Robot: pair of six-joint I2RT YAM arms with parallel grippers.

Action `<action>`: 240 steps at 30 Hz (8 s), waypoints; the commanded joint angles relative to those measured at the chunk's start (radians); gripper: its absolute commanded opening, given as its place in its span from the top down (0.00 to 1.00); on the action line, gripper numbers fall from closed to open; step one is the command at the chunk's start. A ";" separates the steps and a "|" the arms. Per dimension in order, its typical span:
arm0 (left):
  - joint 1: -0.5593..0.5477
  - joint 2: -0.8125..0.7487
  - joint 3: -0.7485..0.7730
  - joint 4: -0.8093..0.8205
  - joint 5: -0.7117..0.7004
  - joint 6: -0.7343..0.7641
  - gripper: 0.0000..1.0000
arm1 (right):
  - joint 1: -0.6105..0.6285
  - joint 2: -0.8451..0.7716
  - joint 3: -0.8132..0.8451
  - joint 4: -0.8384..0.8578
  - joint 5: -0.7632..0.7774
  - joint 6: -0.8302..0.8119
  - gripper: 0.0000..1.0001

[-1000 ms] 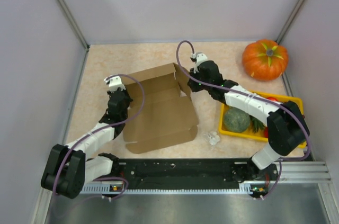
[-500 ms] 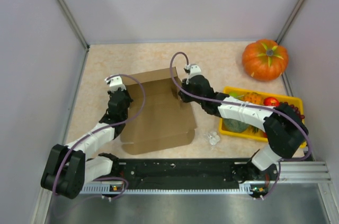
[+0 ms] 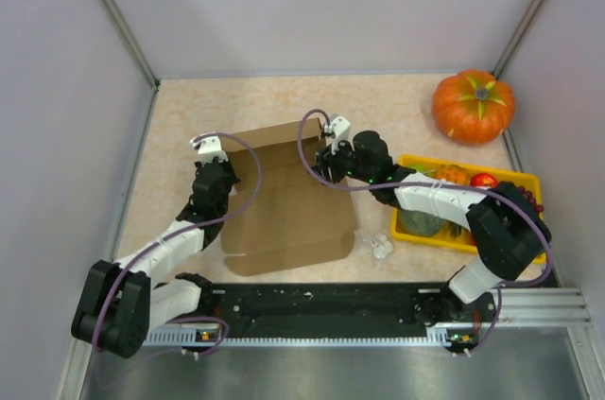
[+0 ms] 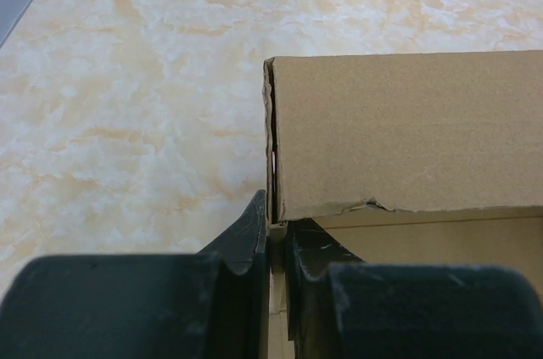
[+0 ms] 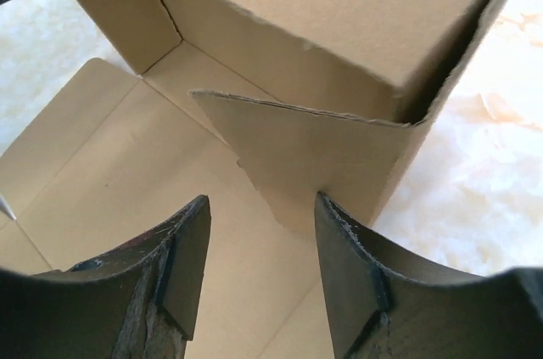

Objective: Fold the paper box

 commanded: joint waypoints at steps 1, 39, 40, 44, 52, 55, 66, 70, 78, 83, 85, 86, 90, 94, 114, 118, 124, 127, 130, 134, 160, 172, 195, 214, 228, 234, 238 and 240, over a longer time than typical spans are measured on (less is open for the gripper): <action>-0.005 -0.027 0.002 0.046 0.024 0.007 1.00 | -0.102 0.012 0.028 0.107 -0.293 -0.047 0.48; -0.005 -0.004 0.022 0.038 0.003 0.044 1.00 | -0.217 -0.088 0.033 -0.252 -0.107 -0.034 0.86; -0.005 -0.004 0.022 0.038 0.003 0.042 1.00 | -0.221 -0.078 0.040 -0.246 -0.136 -0.056 0.84; -0.005 0.001 0.026 0.041 0.004 0.039 1.00 | -0.225 -0.011 0.045 -0.185 -0.233 -0.207 0.62; -0.005 0.004 0.040 0.035 0.000 0.053 1.00 | -0.228 0.113 0.152 -0.160 -0.334 -0.422 0.54; -0.005 0.010 0.042 0.033 0.001 0.056 1.00 | -0.226 0.156 0.180 -0.139 -0.374 -0.418 0.53; -0.005 0.004 0.045 0.024 0.019 0.048 1.00 | -0.195 0.170 0.102 0.238 -0.339 -0.213 0.59; -0.005 -0.002 0.040 0.021 0.013 0.044 1.00 | -0.125 0.205 0.088 0.326 -0.128 -0.235 0.37; -0.005 -0.022 0.036 0.006 0.019 0.041 1.00 | -0.090 0.304 0.105 0.499 0.084 -0.243 0.61; -0.005 -0.025 0.036 0.004 0.018 0.041 1.00 | -0.039 0.348 0.128 0.538 0.296 -0.307 0.66; -0.005 -0.028 0.034 0.006 0.018 0.038 1.00 | -0.027 0.362 0.134 0.544 0.330 -0.323 0.66; -0.005 -0.028 0.033 0.007 0.018 0.036 1.00 | -0.025 0.364 0.137 0.548 0.345 -0.314 0.67; -0.005 -0.028 0.030 0.006 0.015 0.016 1.00 | -0.014 0.394 0.157 0.545 0.411 -0.315 0.99; -0.005 -0.037 0.027 0.000 0.021 -0.008 1.00 | 0.068 0.460 0.209 0.628 0.840 -0.404 1.00; -0.005 -0.033 0.036 -0.006 -0.053 -0.042 1.00 | 0.021 0.223 -0.059 0.473 0.508 -0.260 0.30; -0.005 -0.039 0.040 -0.020 -0.039 -0.027 1.00 | -0.065 0.118 -0.107 0.440 0.265 -0.185 0.22; -0.005 -0.042 0.056 -0.069 -0.027 -0.031 0.95 | -0.119 0.043 -0.137 0.406 0.057 -0.111 0.19; -0.005 -0.050 0.060 -0.091 0.001 -0.039 0.79 | -0.131 0.045 -0.125 0.374 0.011 -0.099 0.18; -0.005 -0.069 0.062 -0.121 0.050 -0.047 0.57 | -0.132 0.055 -0.098 0.320 -0.012 -0.091 0.17; -0.003 -0.144 0.097 -0.288 0.102 -0.096 0.43 | -0.133 0.038 -0.070 0.249 0.049 -0.019 0.15; 0.001 -0.553 0.277 -0.755 0.955 -0.360 0.41 | 0.067 -0.347 -0.154 -0.786 0.051 0.556 0.31; -0.452 -0.415 0.221 -0.826 0.621 -0.205 0.48 | 0.067 -0.235 -0.209 -0.624 0.016 0.619 0.62; -1.059 0.194 0.473 -0.896 -0.092 0.258 0.30 | -0.080 -0.414 -0.113 -0.699 -0.239 0.682 1.00; -1.076 0.250 0.550 -0.862 -0.430 0.439 0.91 | -0.178 -0.454 -0.046 -0.692 -0.350 0.621 0.73; -1.015 0.167 0.776 -1.055 -0.248 0.325 1.00 | -0.271 -0.612 0.053 -0.829 -0.121 0.383 0.14; -0.811 0.185 1.043 -1.177 0.160 0.089 1.00 | -0.272 -0.712 -0.014 -0.785 -0.097 0.358 0.09; -0.691 0.318 1.342 -1.283 0.342 -0.025 1.00 | -0.269 -0.860 -0.172 -0.631 -0.143 0.426 0.04; -0.625 0.402 1.421 -1.322 0.403 -0.108 1.00 | -0.251 -0.887 -0.206 -0.538 -0.166 0.444 0.04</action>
